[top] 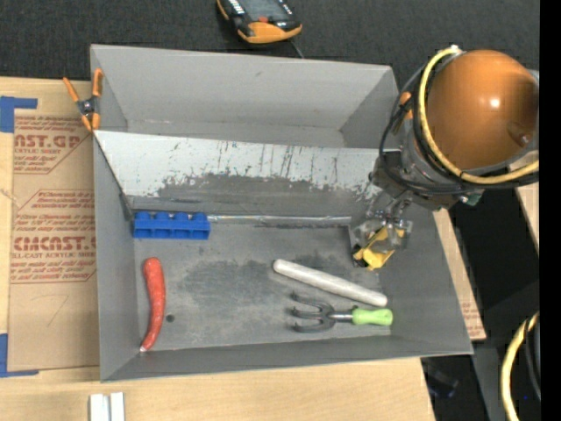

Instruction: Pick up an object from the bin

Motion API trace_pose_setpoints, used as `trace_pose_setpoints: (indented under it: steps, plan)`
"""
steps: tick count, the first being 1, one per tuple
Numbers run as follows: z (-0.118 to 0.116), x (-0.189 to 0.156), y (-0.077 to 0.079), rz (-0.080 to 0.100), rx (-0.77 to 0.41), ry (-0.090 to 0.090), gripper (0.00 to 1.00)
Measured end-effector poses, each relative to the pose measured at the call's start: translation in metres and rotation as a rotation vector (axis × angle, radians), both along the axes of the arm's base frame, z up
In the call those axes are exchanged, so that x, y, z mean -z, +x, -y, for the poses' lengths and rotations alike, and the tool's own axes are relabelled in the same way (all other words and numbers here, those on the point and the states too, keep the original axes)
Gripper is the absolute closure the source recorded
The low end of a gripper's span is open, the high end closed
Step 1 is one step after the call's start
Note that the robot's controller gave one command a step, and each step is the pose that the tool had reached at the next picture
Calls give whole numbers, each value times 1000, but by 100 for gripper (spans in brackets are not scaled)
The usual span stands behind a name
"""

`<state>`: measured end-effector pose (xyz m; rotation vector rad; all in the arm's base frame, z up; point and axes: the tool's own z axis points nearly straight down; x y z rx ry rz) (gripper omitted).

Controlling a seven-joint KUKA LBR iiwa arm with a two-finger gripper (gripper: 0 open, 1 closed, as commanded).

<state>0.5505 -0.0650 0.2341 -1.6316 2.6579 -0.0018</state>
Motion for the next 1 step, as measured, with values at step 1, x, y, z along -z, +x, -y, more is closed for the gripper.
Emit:
trace_pose_setpoints:
  steps: [1]
  plan:
    - [-1, 10, -4, -6, 54, 3, 100]
